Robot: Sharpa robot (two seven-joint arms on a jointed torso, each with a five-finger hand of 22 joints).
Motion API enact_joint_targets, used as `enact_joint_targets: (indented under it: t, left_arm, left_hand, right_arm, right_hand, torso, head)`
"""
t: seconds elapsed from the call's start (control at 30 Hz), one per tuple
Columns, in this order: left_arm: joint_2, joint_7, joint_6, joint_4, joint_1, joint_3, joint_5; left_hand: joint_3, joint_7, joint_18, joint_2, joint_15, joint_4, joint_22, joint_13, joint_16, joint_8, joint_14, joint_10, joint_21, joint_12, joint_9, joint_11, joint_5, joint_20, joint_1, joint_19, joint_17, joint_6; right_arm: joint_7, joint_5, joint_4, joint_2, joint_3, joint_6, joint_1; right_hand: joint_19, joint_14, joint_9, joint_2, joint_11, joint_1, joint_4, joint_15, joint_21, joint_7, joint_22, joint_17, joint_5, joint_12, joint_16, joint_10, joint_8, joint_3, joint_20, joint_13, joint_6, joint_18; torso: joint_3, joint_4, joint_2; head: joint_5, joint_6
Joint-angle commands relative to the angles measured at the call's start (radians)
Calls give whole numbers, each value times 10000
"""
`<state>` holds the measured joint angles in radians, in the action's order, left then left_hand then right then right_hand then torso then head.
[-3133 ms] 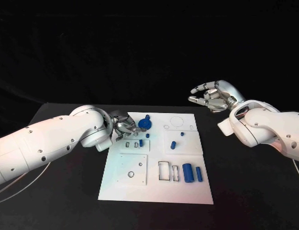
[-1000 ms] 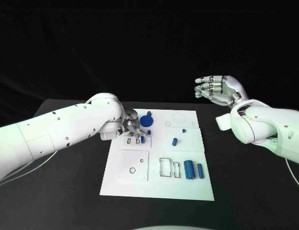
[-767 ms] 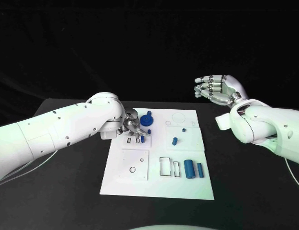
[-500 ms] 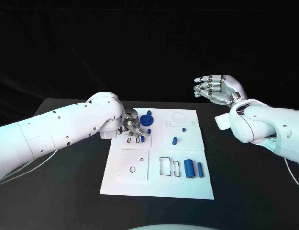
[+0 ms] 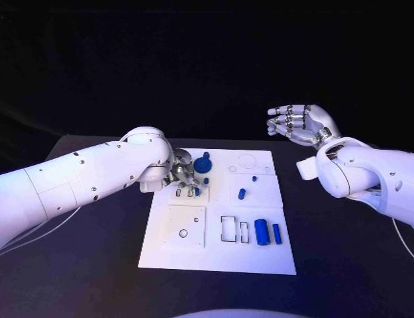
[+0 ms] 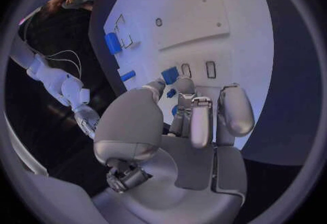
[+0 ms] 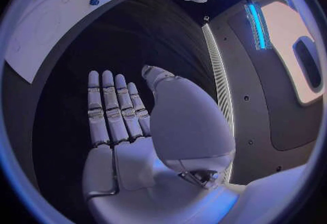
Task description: Assemble the parts on the task board
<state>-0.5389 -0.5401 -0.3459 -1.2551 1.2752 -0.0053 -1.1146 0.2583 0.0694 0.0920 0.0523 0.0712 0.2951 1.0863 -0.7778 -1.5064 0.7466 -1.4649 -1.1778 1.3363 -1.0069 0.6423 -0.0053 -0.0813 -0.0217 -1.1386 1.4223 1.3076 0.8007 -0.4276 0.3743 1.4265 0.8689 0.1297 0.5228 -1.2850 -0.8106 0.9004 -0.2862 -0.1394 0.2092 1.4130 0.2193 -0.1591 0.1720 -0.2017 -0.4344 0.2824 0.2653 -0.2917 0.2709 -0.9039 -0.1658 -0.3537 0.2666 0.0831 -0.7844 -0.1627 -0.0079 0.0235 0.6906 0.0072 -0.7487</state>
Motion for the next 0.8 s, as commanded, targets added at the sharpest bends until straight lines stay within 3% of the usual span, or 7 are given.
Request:
enact_joint_targets:
  t: [0.03,0.37,0.53,0.67,0.77,0.8]
  left_arm:
    - [26,23,-166,-2,-1,1,70]
    - [34,21,-223,2,-2,1,80]
    - [60,22,-222,24,-3,-2,170]
    - [69,24,-231,32,-6,-7,302]
    - [69,25,-239,29,-8,-12,445]
    - [68,26,-239,27,-9,-13,509]
  left_hand:
    - [40,1,-65,17,-8,1,9,-8,-36,-35,-703,-2,46,-54,8,4,0,-10,62,86,1228,43]
    - [78,-7,-69,8,-9,-10,36,-50,-41,-38,-706,-30,61,-95,16,1,-6,-12,81,90,1238,64]
    - [539,-46,-68,-39,19,-50,74,-41,-48,-105,-709,-23,89,-123,49,-34,-29,1,-226,78,1256,75]
    - [1785,-112,-70,20,87,-345,133,22,-52,-210,-711,59,126,-80,103,-96,-57,49,-1285,69,1271,14]
    - [3426,-8,-73,549,36,-500,185,104,-48,-250,-709,37,157,-47,249,-50,-12,50,-1543,52,1276,21]
    - [3695,-66,-79,575,62,-668,193,111,-52,-258,-712,37,160,-42,274,-62,-49,38,-1698,51,1286,-20]
  right_arm:
    - [-69,87,-8,-17,-1,-254,15]
    - [-63,87,-22,-28,0,-277,29]
    - [-56,88,-26,-33,1,-289,31]
    - [-51,88,-33,-41,1,-296,33]
    - [-50,88,-35,-46,1,-298,34]
    - [-50,88,-36,-47,1,-297,35]
  right_hand:
    - [-40,-24,12,-12,9,-99,-46,-68,-56,-733,9,-13,-9,47,-33,87,62,-9,46,-8,82,-165]
    - [-39,-30,15,-14,12,-111,-58,-71,-68,-735,23,-19,-12,45,-45,93,63,-12,49,-18,79,-164]
    - [-39,-30,15,-14,12,-111,-58,-71,-68,-735,23,-19,-12,45,-45,93,63,-12,49,-18,79,-164]
    - [-40,-31,16,-12,12,-117,-64,-72,-73,-734,31,-23,-11,43,-50,95,63,-16,50,-23,76,-164]
    - [-40,-31,16,-12,12,-117,-64,-72,-73,-734,31,-23,-11,43,-50,95,63,-16,50,-23,76,-164]
    - [-40,-31,16,-12,12,-117,-64,-72,-73,-734,31,-23,-11,43,-50,95,63,-16,50,-23,76,-164]
  torso:
    - [7,9,-8]
    - [6,-6,-4]
    - [8,-4,-5]
    - [6,-1,-9]
    - [9,2,-13]
    - [9,4,-13]
  head:
    - [9,-23]
    - [23,-45]
    - [13,-64]
    - [11,-71]
    - [18,-78]
    - [17,-80]
